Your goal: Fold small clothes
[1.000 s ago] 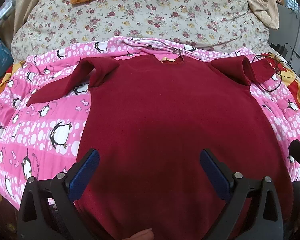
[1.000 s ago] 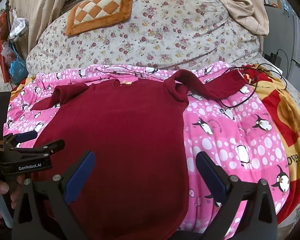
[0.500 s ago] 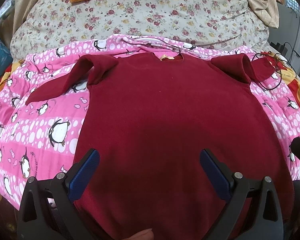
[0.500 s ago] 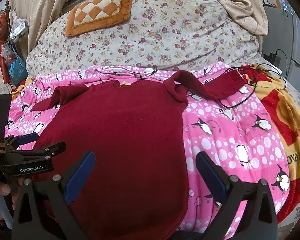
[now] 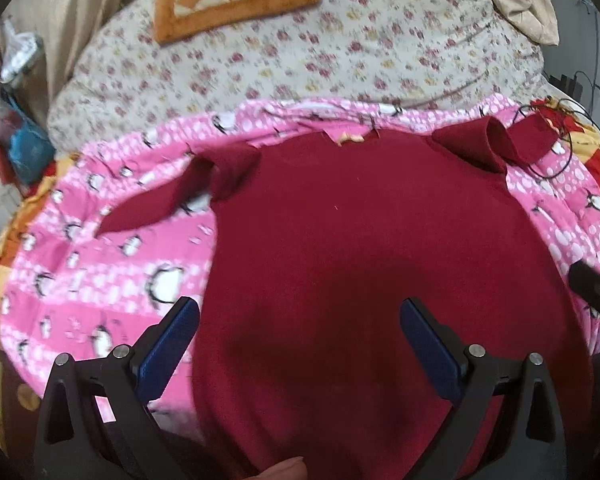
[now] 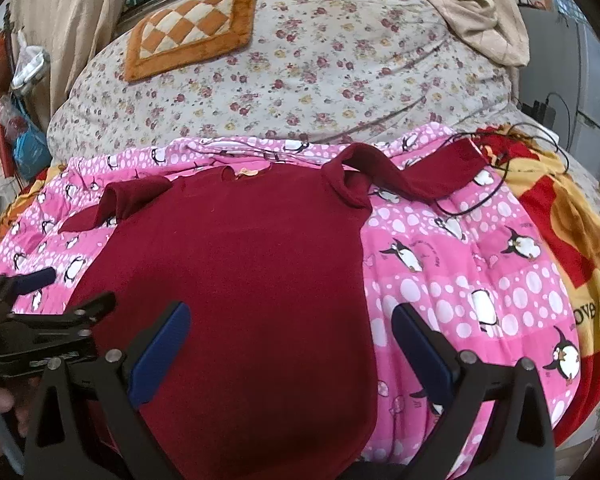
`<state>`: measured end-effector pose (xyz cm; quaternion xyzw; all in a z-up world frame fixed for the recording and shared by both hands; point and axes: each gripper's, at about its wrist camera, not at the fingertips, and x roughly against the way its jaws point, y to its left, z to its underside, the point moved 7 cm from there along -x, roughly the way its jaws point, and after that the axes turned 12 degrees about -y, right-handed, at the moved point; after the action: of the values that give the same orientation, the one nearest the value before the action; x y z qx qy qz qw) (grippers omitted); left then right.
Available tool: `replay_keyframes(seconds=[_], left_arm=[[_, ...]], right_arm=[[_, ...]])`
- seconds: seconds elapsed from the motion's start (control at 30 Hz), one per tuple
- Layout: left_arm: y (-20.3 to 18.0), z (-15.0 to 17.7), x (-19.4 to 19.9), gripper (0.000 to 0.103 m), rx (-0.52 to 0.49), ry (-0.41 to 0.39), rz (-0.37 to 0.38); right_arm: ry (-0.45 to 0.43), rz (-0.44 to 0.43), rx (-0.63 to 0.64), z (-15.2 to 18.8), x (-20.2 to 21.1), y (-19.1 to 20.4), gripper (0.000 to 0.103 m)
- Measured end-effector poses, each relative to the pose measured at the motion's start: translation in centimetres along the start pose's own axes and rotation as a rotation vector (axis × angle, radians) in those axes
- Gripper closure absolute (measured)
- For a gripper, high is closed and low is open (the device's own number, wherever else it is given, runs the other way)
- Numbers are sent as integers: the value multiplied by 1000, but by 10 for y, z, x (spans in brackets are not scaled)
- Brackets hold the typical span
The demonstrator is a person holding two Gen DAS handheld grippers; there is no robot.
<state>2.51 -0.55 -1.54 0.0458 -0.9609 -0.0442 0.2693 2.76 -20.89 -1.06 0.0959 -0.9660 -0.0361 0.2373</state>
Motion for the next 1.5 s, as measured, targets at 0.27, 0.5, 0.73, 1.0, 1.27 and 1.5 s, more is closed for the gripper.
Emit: replay_keyframes(seconds=[0.27,0.5,0.73,1.0,1.27,1.5], left_arm=[[6,-12,38,14,-15,12,-64],[-6,-10,23,14,-26,83,-64],[-34,-10,-4,14,-23,95,15],[-37,0,-39,14,-20,114,71],[-20,-25,-67,14,-52,97,137],[18,-37,-90,14,18,71,81]], right_arm=[[-4,-59,-35,1,1,-4,1],[-14,-67,-40,1,4,-5,1],[-1,-37,-70,5,3,-13,1],[17,-15,-60,9,-2,-12,1],[50,5,-22,9,-11,-2,1],[35,62,-18,-12,-19,-5,1]])
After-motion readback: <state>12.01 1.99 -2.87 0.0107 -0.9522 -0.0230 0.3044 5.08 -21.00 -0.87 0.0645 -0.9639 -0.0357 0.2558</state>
